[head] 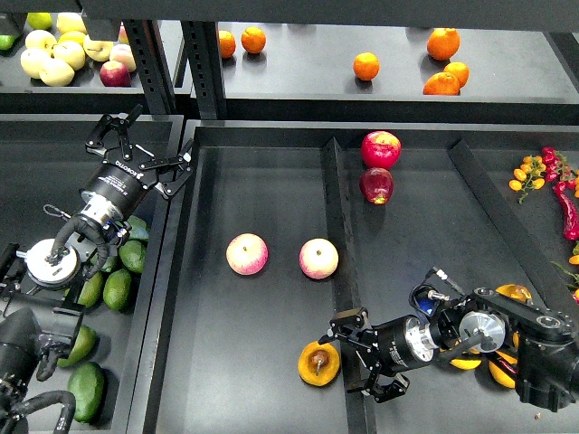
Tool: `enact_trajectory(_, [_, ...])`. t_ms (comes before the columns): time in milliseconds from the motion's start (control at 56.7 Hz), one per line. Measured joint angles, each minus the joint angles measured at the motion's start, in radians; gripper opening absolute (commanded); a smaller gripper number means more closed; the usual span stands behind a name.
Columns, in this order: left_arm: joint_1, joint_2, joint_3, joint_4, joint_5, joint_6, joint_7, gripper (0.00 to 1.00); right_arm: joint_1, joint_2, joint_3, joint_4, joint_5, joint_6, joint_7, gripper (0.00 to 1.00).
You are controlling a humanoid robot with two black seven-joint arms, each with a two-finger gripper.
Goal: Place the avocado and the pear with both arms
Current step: 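Lower the right gripper around the fruit half and close it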
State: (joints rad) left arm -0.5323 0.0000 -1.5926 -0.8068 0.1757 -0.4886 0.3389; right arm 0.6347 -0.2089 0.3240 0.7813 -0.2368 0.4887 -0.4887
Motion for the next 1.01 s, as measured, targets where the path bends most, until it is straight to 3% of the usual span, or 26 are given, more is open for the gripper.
enact_trajectory(1005, [0.0, 0.0, 0.012, -0.003, 0.001, 0.0, 0.004, 0.98, 0.102, 0.057, -0.008, -0.133, 0.095, 0.0, 0.0, 0.99])
